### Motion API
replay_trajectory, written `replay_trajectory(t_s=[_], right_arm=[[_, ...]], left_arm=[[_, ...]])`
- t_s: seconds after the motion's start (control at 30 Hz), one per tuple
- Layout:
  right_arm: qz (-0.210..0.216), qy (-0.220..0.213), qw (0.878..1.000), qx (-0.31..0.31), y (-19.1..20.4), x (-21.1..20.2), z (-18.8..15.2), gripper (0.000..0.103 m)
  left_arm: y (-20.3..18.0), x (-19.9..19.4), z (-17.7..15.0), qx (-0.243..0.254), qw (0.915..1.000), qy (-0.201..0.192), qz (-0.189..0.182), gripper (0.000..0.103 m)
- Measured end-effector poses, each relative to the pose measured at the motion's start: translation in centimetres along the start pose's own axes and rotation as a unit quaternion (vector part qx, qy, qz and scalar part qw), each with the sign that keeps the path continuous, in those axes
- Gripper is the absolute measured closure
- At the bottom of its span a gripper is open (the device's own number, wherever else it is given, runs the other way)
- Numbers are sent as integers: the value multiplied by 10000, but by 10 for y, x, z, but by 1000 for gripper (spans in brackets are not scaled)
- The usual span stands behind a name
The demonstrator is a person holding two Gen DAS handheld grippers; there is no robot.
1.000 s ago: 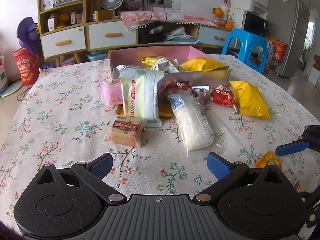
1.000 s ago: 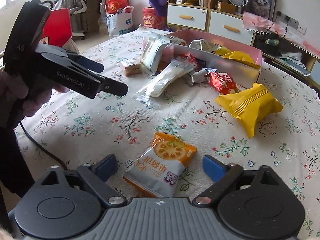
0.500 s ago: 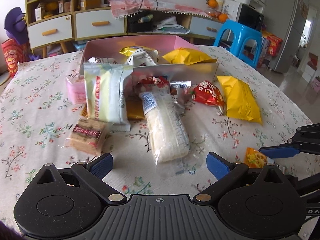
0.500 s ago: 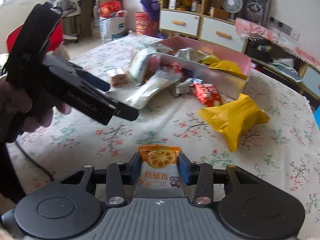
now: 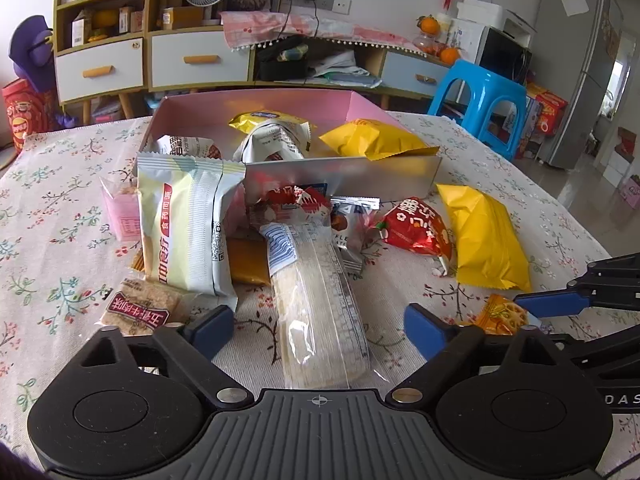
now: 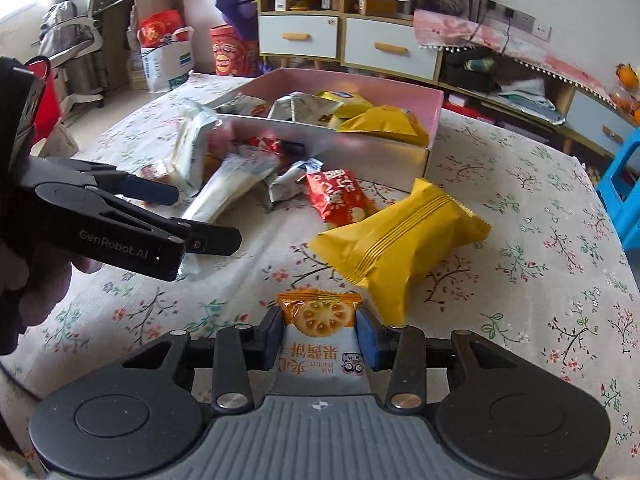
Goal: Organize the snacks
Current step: 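Grasp the clear-wrapped bread stick with the left gripper while the right gripper holds the biscuit packet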
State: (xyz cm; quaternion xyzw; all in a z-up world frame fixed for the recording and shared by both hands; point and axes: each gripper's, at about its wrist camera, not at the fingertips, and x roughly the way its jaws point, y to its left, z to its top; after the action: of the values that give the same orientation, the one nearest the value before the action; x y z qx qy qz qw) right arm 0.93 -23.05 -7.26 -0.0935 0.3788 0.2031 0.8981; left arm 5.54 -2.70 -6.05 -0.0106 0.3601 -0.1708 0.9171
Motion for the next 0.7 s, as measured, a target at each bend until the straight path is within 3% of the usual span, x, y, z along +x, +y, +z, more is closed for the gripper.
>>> replay_trajectory(t_s=[0.2, 0.27, 0.7], right_arm=[[-7, 34, 10000, 36, -2, 2, 3, 74], [-8, 31, 10000, 36, -3, 2, 3, 74], [148, -74, 9998, 122, -3, -1, 10, 74]], left_arm=[[0, 0, 3, 24, 10000, -65, 9, 41], [0, -1, 4, 38, 10000, -62, 29, 56], [3, -14, 5, -160, 9999, 24, -41, 81]])
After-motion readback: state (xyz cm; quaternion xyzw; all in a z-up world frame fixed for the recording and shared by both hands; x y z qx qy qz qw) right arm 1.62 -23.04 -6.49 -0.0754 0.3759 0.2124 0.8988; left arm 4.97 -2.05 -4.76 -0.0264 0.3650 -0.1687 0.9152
